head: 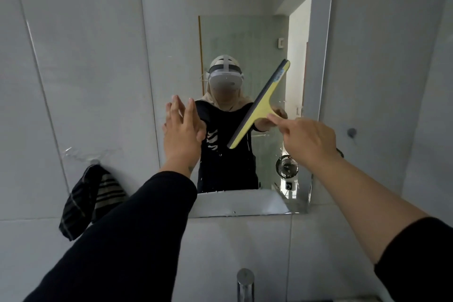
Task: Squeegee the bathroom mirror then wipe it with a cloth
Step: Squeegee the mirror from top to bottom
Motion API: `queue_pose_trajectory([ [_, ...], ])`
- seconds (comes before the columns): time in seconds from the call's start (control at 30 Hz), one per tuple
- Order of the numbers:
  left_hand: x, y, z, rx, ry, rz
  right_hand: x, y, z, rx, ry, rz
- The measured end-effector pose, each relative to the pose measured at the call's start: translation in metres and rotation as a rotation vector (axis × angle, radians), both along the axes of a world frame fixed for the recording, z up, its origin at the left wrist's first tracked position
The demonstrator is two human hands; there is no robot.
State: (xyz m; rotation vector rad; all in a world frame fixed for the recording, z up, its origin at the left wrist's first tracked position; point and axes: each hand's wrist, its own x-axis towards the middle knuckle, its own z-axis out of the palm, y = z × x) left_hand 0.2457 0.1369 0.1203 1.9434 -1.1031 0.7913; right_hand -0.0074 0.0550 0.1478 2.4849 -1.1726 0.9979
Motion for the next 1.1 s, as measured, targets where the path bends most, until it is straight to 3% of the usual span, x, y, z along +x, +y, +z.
queue_pose_trajectory([
  [0.37, -0.001, 0.003, -0.003, -0.049, 0.001, -0.032, -0.001, 0.006, -0.042, 0.370, -0.384, 0.020],
  [0.73, -0.004, 0.008, -0.004, -0.003, 0.051, 0.026, 0.040, 0.026, -0.081, 0.529, -0.721, 0.101],
  [1.1, -0.004, 0.039, 0.013, 0.069, 0.061, -0.057, 0.105, 0.079, -0.128, 0.645, -0.780, 0.188],
])
